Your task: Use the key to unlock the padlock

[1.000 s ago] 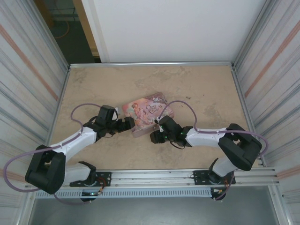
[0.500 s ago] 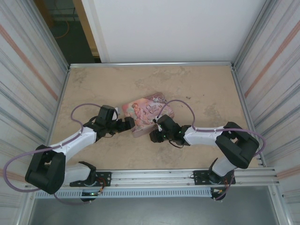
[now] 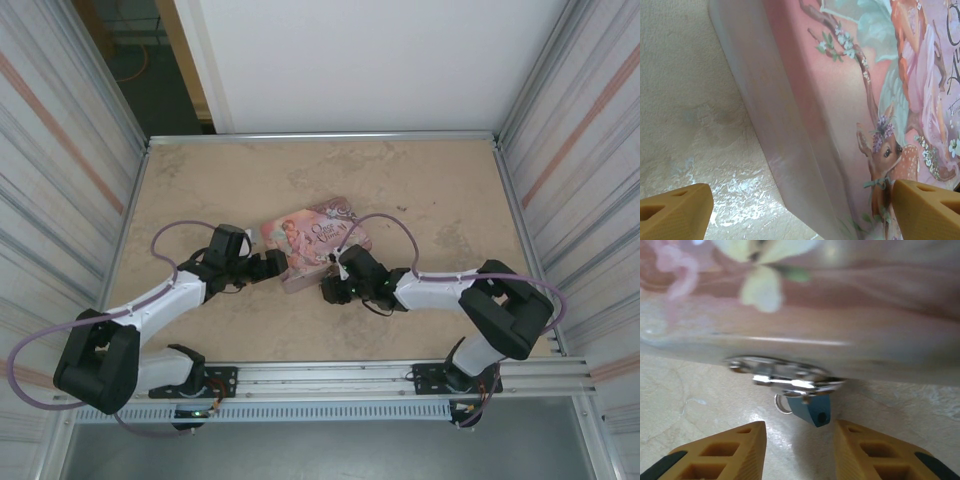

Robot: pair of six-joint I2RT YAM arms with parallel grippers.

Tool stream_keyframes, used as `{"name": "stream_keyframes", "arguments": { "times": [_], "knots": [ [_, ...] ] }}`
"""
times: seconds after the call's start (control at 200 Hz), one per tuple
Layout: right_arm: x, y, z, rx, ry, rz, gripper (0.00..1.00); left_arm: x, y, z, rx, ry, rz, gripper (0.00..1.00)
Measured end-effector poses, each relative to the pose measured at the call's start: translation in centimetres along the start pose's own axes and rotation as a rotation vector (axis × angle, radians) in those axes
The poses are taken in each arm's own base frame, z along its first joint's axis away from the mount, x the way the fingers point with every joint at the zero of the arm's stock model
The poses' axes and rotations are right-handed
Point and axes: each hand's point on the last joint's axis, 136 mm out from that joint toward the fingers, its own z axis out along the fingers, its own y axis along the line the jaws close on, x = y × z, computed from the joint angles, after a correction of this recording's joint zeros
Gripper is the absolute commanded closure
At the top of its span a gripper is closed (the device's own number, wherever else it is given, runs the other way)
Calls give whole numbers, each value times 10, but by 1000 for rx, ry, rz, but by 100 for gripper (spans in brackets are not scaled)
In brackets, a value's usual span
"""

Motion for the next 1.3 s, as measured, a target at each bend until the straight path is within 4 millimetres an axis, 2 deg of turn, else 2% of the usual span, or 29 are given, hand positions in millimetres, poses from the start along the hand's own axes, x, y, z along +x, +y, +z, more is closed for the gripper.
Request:
{"name": "stream_keyframes", "arguments": {
  "times": [0.165, 0.261, 0.391, 0.621, 0.942, 1.303],
  "knots": [
    [5, -19, -7, -66, -39, 81, 50, 0, 0, 0, 1, 0, -1, 8],
    [2, -19, -10, -118, -70, 107, 46, 0, 0, 0, 1, 0, -3, 8],
    [0, -12, -14, -194, -94, 120, 47, 0, 0, 0, 1, 0, -4, 8],
    [-19, -5, -17, -287, -156, 151, 50, 0, 0, 0, 1, 0, -12, 9],
    [-19, -7, -6, -299, -167, 168, 53, 2, -3, 1, 8, 4, -17, 9],
    [-22, 2, 1, -315, -202, 137, 58, 4, -7, 4, 12, 6, -21, 9]
  ]
}}
